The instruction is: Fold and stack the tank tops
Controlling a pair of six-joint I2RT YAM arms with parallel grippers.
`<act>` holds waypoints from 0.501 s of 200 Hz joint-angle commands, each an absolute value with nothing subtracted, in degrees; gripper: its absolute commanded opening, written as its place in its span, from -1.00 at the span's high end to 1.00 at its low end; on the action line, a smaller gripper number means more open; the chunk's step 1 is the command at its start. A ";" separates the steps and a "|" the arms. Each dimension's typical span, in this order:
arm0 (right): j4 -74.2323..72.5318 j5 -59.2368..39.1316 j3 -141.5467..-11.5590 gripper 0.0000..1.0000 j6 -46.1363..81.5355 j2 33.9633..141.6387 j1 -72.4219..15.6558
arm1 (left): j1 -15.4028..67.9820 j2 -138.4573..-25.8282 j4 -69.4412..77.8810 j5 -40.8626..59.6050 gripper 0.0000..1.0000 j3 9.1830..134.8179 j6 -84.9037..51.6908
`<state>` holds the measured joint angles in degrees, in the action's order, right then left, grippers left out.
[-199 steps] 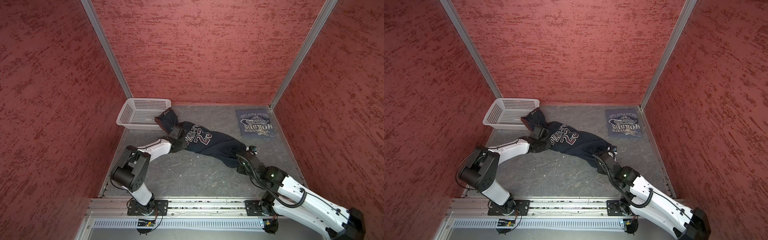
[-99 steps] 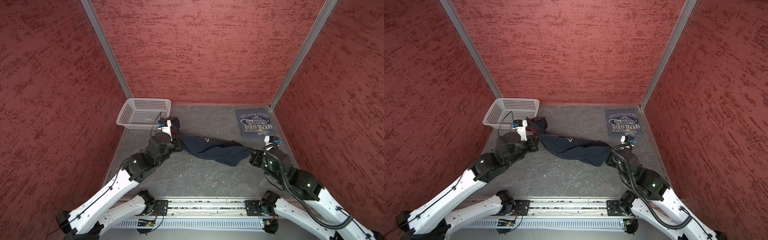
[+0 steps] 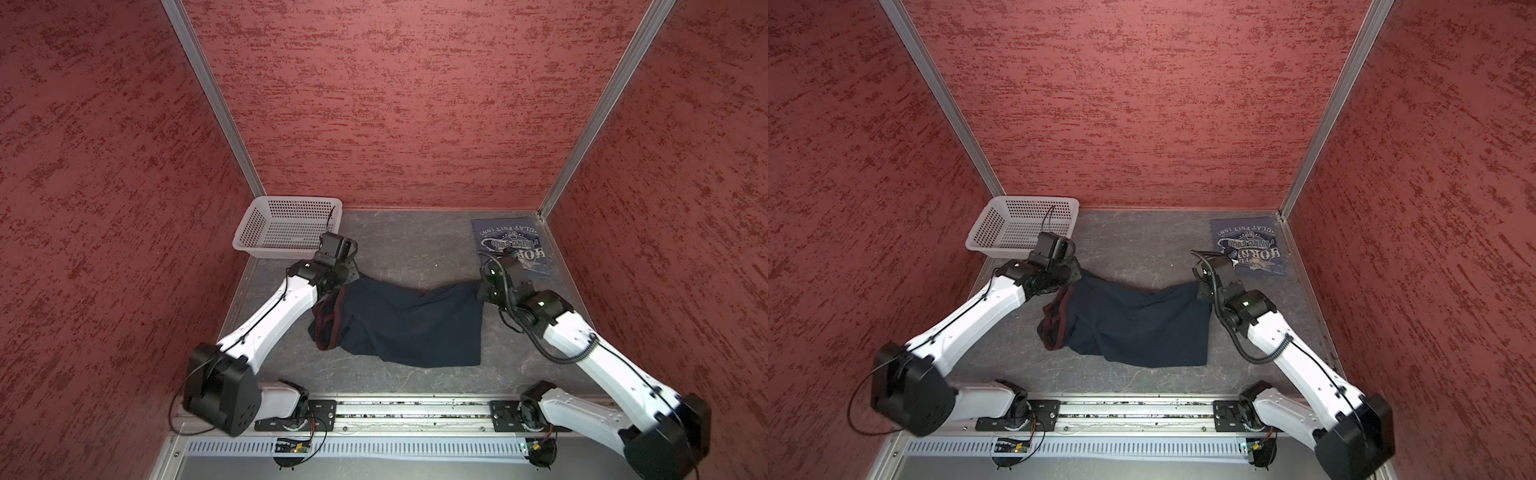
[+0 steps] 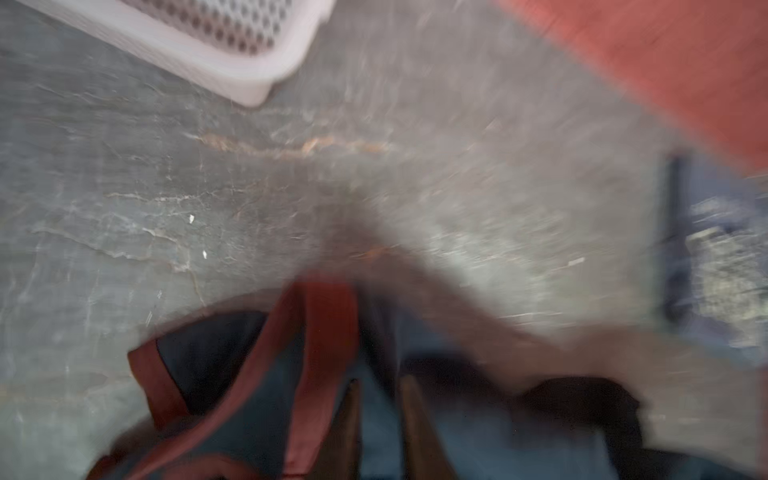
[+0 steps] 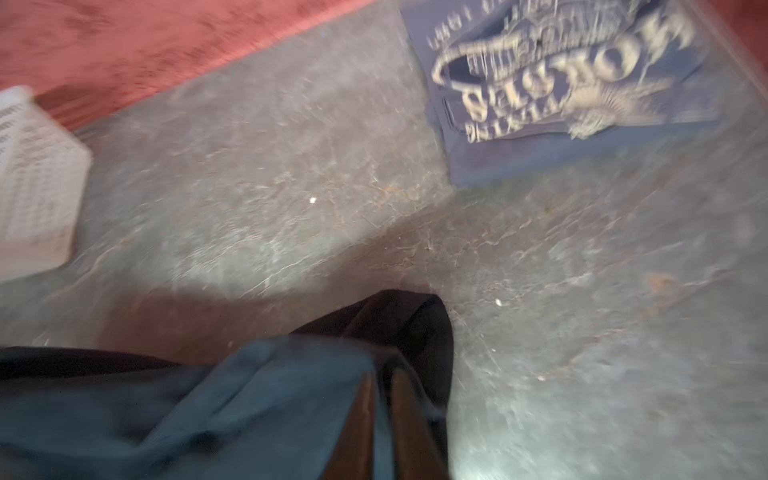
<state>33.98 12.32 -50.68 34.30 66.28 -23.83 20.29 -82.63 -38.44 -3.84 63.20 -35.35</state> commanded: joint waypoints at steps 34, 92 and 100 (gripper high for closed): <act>25.71 -1.83 -44.59 -0.11 32.12 71.08 -16.01 | 18.51 -79.06 -35.59 2.96 -0.47 60.04 -31.75; 21.64 -4.92 -35.77 -0.28 35.15 66.36 -15.55 | 16.01 -78.79 -33.54 6.22 -0.52 52.73 -31.29; 20.99 -4.88 -35.06 -0.29 35.16 67.04 -15.56 | 15.72 -80.64 -32.68 6.46 -0.52 53.28 -31.05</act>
